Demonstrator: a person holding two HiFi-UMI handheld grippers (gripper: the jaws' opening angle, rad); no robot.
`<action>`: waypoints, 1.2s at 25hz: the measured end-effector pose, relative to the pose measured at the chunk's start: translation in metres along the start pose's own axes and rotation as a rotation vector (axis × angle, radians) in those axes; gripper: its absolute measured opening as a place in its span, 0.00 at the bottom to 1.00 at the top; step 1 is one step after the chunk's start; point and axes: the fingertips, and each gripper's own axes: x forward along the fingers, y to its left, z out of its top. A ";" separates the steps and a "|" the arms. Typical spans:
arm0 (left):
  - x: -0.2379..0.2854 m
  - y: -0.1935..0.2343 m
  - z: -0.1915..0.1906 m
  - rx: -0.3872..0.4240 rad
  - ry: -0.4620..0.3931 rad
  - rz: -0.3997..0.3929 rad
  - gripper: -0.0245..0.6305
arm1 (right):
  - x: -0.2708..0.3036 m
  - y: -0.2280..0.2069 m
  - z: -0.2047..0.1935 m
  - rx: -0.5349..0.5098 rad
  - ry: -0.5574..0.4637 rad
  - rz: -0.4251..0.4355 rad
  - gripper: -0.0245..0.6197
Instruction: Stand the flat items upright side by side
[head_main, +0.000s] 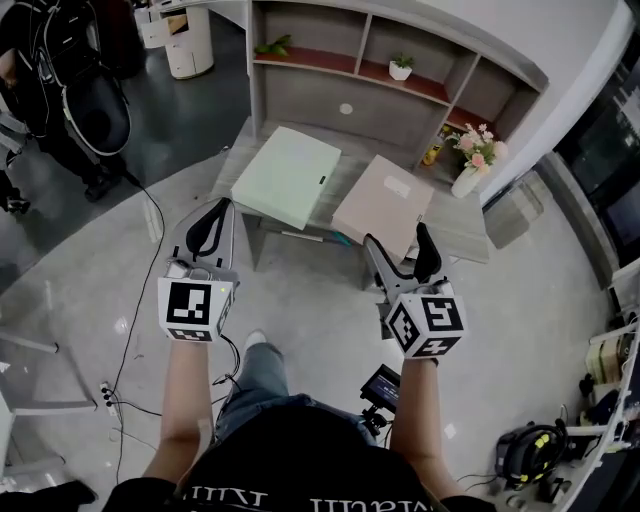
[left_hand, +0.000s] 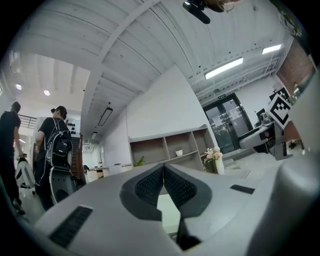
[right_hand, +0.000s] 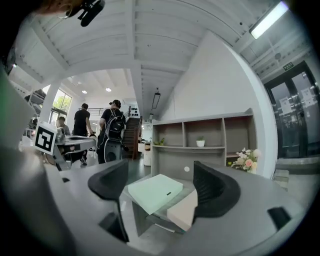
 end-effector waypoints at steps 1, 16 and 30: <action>0.007 0.008 -0.005 -0.001 0.003 0.000 0.06 | 0.011 0.001 -0.003 -0.006 0.009 -0.001 0.66; 0.119 0.122 -0.072 -0.067 0.043 -0.095 0.06 | 0.169 0.028 -0.040 0.056 0.137 -0.074 0.65; 0.174 0.150 -0.129 -0.131 0.123 -0.106 0.06 | 0.244 0.018 -0.084 0.125 0.251 -0.060 0.65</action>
